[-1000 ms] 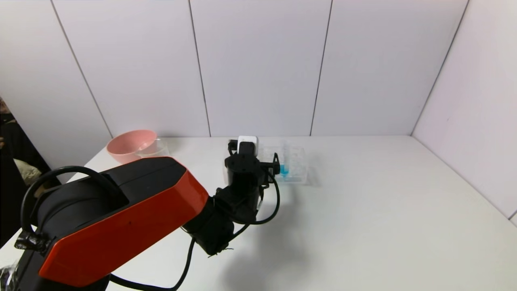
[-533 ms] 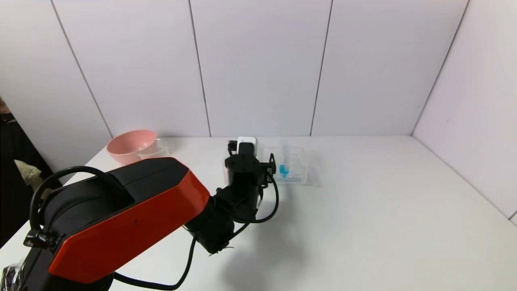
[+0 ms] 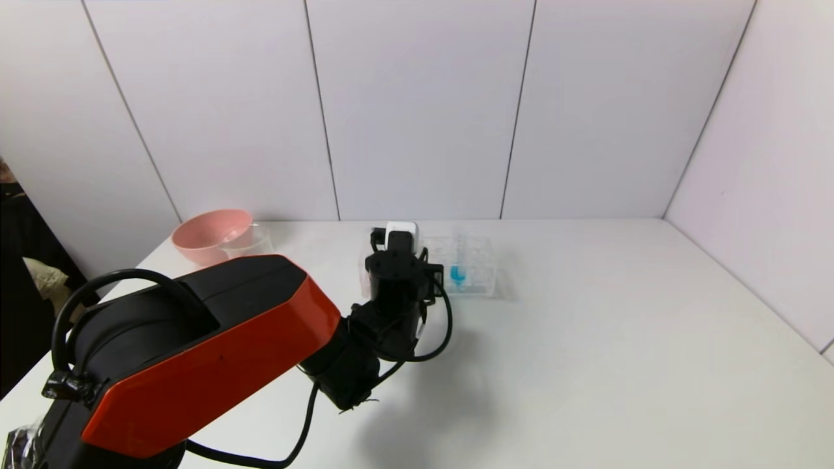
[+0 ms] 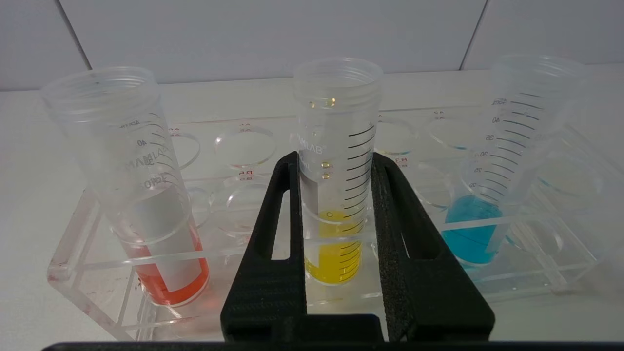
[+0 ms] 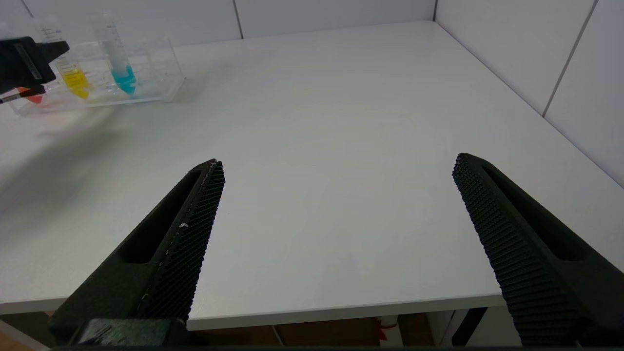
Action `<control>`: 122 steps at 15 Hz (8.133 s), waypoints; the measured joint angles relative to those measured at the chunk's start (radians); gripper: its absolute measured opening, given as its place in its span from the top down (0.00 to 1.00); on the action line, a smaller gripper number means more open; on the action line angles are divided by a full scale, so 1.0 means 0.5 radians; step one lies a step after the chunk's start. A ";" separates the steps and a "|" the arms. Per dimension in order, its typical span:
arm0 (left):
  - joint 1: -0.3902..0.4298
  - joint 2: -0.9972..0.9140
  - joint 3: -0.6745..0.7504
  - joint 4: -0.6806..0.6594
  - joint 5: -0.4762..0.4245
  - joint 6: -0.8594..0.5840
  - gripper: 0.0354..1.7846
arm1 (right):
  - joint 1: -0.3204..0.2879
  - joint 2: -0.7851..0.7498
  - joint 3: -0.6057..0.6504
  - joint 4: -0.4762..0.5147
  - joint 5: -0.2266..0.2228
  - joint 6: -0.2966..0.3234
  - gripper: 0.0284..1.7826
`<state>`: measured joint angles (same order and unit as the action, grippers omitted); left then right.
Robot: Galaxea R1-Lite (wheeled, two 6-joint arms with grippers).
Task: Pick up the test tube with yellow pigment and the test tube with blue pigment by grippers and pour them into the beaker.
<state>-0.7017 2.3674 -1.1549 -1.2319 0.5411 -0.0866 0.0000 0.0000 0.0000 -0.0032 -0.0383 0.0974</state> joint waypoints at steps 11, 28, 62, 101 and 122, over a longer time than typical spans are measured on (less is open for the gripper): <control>0.002 -0.007 -0.004 0.004 0.007 0.000 0.78 | 0.000 0.000 0.000 0.001 0.000 -0.001 0.04; -0.005 -0.275 -0.026 0.253 0.011 0.013 0.78 | 0.000 0.000 0.000 0.002 0.000 0.000 0.04; 1.171 -1.526 0.399 1.101 -0.788 0.034 0.78 | 0.000 0.000 0.000 0.001 0.000 -0.001 0.04; 1.882 -1.353 0.252 1.432 -1.702 0.592 0.78 | 0.000 0.000 0.000 0.001 0.000 0.000 0.04; 1.999 -1.039 -1.099 3.193 -2.172 2.162 0.78 | 0.000 0.000 0.000 0.001 0.000 -0.001 0.04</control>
<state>0.2977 1.8479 -1.7045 0.3645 -0.5449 0.9943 0.0000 0.0000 0.0000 -0.0028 -0.0383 0.0970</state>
